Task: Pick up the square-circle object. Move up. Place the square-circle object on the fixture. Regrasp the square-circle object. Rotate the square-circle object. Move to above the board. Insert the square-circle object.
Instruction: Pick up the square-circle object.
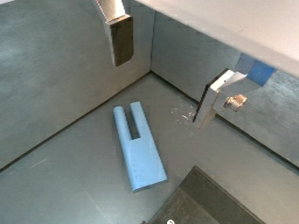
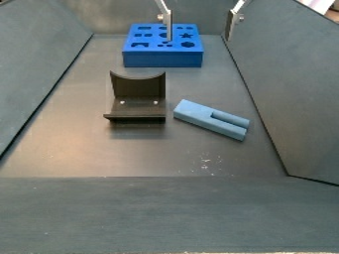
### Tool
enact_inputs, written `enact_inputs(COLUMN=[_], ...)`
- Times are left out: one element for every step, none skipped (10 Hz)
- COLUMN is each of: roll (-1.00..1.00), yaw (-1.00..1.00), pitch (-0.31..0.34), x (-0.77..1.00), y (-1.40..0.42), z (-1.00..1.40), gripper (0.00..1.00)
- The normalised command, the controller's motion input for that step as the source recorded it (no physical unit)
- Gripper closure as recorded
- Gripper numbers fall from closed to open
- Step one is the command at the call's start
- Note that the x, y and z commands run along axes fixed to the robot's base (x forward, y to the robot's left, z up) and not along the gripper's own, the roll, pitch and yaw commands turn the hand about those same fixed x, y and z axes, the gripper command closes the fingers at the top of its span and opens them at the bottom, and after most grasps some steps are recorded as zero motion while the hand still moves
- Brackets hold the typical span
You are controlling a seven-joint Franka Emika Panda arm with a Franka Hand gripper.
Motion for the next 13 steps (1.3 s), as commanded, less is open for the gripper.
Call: enact_inputs(roll=[0.00, -0.07, -0.04, -0.02, 0.00, 0.00, 0.00, 0.00, 0.00, 0.00, 0.00, 0.00, 0.02], yaw=[0.84, 1.00, 1.00, 1.00, 1.00, 1.00, 1.00, 1.00, 1.00, 1.00, 1.00, 1.00, 1.00], pitch=[-0.167, -0.106, -0.064, -0.023, 0.000, 0.000, 0.000, 0.000, 0.000, 0.000, 0.000, 0.000, 0.000], x=[0.05, 0.00, 0.00, 0.00, 0.00, 0.00, 0.00, 0.00, 0.00, 0.00, 0.00, 0.00, 0.00], y=[0.14, 0.00, 0.01, 0.02, 0.01, 0.00, 0.00, 0.00, 0.00, 0.00, 0.00, 0.00, 0.00], z=[-0.47, -0.56, -0.62, -0.67, -0.73, -0.74, -0.75, -0.76, -0.75, -0.76, -0.77, -0.80, -0.85], gripper=[0.00, 0.00, 0.00, 0.00, 0.00, 0.00, 0.00, 0.00, 0.00, 0.00, 0.00, 0.00, 0.00])
